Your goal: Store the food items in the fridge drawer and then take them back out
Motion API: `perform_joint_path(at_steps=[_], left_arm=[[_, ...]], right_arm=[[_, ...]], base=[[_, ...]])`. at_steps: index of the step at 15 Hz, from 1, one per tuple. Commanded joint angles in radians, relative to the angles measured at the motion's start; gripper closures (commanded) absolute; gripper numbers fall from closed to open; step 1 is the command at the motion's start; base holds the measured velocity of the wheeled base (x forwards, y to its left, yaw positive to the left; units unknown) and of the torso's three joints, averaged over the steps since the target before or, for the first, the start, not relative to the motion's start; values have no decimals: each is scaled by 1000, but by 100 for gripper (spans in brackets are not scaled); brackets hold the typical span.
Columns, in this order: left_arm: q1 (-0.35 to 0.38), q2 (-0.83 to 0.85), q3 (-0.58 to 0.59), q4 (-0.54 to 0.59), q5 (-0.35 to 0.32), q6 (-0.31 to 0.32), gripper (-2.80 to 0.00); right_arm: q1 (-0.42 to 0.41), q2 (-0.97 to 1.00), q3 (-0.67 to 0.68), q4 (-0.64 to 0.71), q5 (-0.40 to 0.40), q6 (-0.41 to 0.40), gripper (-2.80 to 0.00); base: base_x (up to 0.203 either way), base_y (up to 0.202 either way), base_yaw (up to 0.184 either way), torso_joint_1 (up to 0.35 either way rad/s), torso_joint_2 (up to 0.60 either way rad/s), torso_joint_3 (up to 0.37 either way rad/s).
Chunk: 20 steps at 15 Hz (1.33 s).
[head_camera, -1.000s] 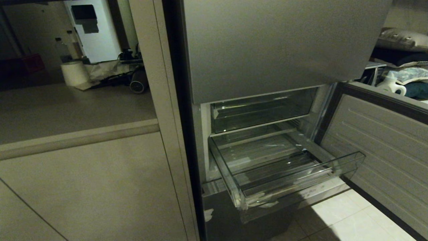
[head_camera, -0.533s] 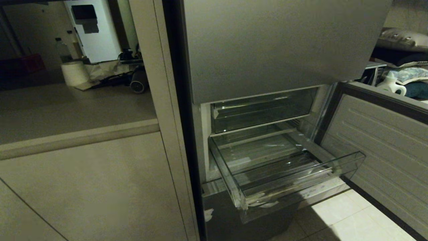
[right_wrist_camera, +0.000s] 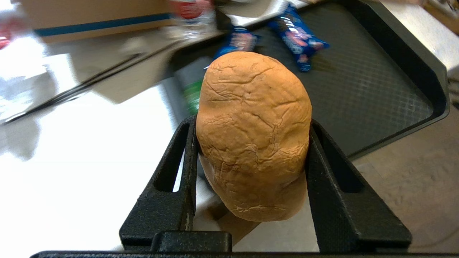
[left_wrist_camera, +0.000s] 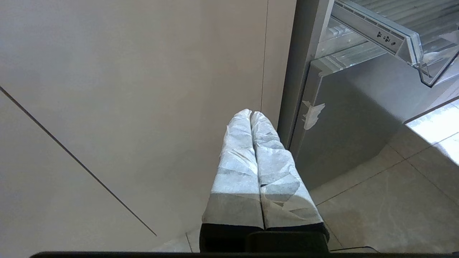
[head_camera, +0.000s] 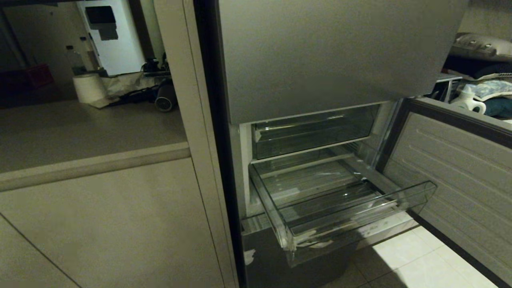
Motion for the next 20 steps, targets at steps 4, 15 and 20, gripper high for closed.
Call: perform_joint_path(at_steps=[4, 15, 20], left_arm=[[1, 1, 0, 2, 0, 0, 0], [1, 1, 0, 2, 0, 0, 0], [1, 1, 0, 2, 0, 0, 0]], right_arm=[[-43, 431, -185, -125, 18, -2, 0], [-63, 484, -298, -124, 59, 6, -280], [-87, 172, -341, -124, 88, 157, 0]], base=[[0, 0, 0, 0, 0, 0], [0, 0, 0, 0, 0, 0], [0, 0, 0, 0, 0, 0]])
